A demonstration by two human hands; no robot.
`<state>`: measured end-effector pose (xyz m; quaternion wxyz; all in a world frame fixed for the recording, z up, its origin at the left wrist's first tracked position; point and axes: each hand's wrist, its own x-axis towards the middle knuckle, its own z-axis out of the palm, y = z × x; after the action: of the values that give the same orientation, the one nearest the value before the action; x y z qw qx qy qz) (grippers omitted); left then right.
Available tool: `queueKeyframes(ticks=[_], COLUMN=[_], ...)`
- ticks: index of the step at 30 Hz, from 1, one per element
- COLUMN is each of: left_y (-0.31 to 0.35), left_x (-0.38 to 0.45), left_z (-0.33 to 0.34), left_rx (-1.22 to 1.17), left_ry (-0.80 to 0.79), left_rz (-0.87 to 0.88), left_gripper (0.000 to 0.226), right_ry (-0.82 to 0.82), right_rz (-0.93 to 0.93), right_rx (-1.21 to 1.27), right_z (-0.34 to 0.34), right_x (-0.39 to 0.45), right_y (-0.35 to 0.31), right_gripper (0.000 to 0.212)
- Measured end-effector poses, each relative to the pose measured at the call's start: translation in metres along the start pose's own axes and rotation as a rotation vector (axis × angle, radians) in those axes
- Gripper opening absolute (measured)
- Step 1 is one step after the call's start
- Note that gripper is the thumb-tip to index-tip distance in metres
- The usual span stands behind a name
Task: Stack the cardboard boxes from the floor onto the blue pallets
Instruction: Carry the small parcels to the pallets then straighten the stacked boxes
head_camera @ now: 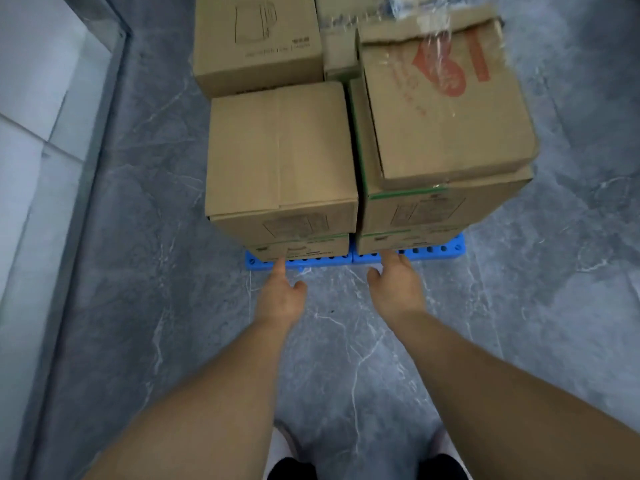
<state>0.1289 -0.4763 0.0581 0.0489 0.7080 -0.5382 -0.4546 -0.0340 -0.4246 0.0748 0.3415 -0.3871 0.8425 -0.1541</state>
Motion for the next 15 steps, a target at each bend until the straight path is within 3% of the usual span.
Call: queueKeyframes(ticks=[4,9,15], left_y=[-0.041,-0.075,-0.079], left_x=[0.044,0.103,0.141], left_z=[0.019,0.022,0.007], left_rx=[0.027,-0.12,-0.317], left_ry=[0.159,0.35,0.556], left_rz=[0.032,0.061,0.19], left_gripper=[0.063,0.066,0.072], right_ry=[0.049,0.113,0.208], right_rz=[-0.092,-0.15,-0.26], right_rx=[-0.021,0.003,0.068], right_z=[0.05,0.093,0.109], right_x=[0.035,0.077,0.1], right_y=[0.019,0.035,0.035], right_gripper=[0.04,0.028,0.035])
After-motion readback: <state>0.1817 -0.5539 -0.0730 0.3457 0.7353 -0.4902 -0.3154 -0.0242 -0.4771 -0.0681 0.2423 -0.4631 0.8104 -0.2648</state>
